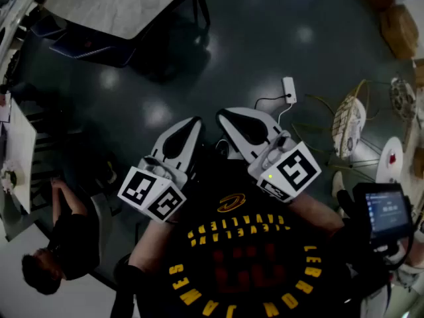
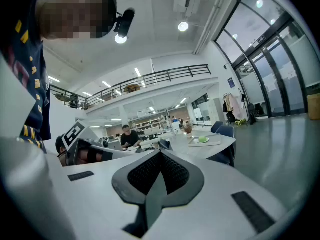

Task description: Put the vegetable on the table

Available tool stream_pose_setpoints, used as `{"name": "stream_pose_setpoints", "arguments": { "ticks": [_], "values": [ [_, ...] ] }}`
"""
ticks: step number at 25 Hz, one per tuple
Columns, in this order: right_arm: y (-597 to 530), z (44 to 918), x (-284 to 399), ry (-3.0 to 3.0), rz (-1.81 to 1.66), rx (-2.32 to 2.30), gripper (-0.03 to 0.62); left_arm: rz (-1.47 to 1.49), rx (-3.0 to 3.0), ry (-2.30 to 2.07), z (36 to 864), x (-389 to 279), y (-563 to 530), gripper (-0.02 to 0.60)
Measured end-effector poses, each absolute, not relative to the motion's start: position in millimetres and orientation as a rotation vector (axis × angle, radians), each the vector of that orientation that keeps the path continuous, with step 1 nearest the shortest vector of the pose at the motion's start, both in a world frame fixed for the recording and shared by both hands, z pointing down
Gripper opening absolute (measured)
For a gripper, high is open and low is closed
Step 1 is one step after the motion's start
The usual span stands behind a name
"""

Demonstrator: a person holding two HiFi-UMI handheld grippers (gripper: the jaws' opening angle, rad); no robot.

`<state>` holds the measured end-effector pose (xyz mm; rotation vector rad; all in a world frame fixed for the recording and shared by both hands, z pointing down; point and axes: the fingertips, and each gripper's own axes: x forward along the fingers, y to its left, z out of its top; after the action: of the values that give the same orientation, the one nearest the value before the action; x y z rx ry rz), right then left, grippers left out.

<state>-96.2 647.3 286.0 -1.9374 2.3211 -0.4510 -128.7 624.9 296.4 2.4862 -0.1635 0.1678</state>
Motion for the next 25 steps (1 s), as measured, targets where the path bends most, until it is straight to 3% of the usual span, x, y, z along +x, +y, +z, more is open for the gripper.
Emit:
{"name": "stream_pose_setpoints", "arguments": {
  "ticks": [13,25],
  "values": [
    [606.8,262.9,-81.6,2.182,-0.379,-2.059,0.005,0.186,2.567,-0.047,269.2,-117.3,583.8,0.000],
    [562.5,258.6,-124.9,2.171,-0.359,-2.148,0.005,0.133,2.633,-0.017,259.2,-164.8,540.5,0.000]
  ]
}}
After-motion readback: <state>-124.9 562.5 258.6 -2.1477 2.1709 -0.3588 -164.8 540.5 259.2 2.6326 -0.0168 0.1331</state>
